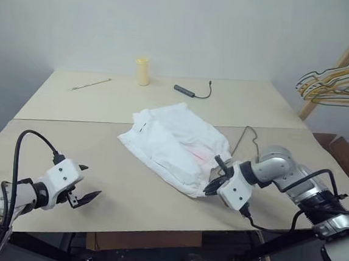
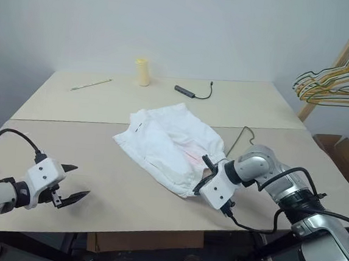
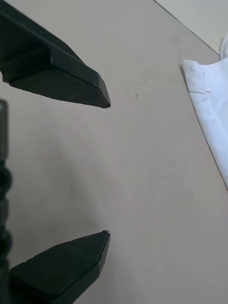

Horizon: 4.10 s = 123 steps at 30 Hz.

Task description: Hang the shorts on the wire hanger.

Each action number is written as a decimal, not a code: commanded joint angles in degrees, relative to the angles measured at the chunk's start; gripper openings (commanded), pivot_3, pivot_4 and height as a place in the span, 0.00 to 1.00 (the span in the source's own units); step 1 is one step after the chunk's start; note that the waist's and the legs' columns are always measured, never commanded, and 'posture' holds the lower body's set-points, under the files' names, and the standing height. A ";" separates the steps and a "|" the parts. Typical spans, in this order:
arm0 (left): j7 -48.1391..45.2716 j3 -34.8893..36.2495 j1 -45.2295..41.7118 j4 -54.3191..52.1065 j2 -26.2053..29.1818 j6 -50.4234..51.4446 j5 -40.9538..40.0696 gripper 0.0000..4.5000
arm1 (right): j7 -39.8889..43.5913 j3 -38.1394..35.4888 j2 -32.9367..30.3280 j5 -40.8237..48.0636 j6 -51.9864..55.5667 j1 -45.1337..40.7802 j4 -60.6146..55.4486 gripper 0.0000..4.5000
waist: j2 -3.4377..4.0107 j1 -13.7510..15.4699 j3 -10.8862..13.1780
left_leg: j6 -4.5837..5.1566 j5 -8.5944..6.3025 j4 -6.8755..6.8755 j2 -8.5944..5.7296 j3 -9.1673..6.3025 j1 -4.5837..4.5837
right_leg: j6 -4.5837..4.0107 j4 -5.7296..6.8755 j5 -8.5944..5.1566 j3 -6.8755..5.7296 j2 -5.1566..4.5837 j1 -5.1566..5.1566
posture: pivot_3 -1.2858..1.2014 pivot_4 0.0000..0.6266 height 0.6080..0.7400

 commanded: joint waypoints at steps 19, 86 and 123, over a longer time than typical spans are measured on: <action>-1.95 -2.09 -4.46 4.43 2.59 -3.62 2.68 1.00 | -21.18 -1.81 -0.78 4.53 101.11 1.65 -53.65 0.99 | 0.02 -0.31 0.00 | -0.02 -0.01 0.04 0.10 0.16 -0.20 | 0.33 0.04 -0.16 0.04 0.04 -0.37 | 0.47 0.00 1.00; -20.08 -29.93 -52.82 71.15 -6.44 -36.99 19.55 0.22 | -18.11 -9.91 -7.59 -12.09 45.76 22.06 -42.85 0.00 | -0.09 -6.84 -0.24 | 0.00 -0.02 0.51 -0.26 0.28 -0.29 | 0.92 0.20 -0.02 0.53 -0.04 -0.22 | 0.43 0.00 1.00; -18.67 2.60 -1.29 6.68 18.47 -12.54 9.98 0.01 | -14.10 -10.34 5.80 -11.14 55.34 4.38 -23.79 0.00 | -0.18 -4.62 0.02 | -0.09 -0.08 0.30 0.17 0.39 0.58 | 0.57 0.12 -0.25 0.52 0.06 0.24 | 0.48 0.00 1.00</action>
